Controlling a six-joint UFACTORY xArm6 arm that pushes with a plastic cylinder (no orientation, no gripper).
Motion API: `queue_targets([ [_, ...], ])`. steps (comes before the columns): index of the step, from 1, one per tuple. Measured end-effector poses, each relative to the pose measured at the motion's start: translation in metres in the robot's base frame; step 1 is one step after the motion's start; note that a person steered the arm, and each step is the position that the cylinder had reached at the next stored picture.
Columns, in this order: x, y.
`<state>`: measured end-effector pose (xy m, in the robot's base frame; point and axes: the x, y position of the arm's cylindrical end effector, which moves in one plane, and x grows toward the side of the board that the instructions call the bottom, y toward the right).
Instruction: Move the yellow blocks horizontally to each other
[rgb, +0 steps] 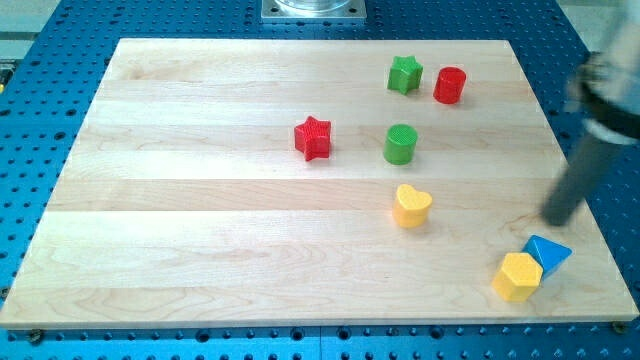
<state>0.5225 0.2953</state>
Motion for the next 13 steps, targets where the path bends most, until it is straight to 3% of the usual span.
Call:
queue_targets([
  [1, 0.085, 0.016],
  [3, 0.094, -0.155],
  [5, 0.052, -0.153],
  [6, 0.046, -0.244],
  [7, -0.014, -0.268],
  [8, -0.019, -0.192],
  [9, -0.021, -0.152],
  [10, -0.023, -0.139],
  [11, -0.072, -0.158],
  [12, -0.053, -0.113],
  [13, -0.003, -0.089],
])
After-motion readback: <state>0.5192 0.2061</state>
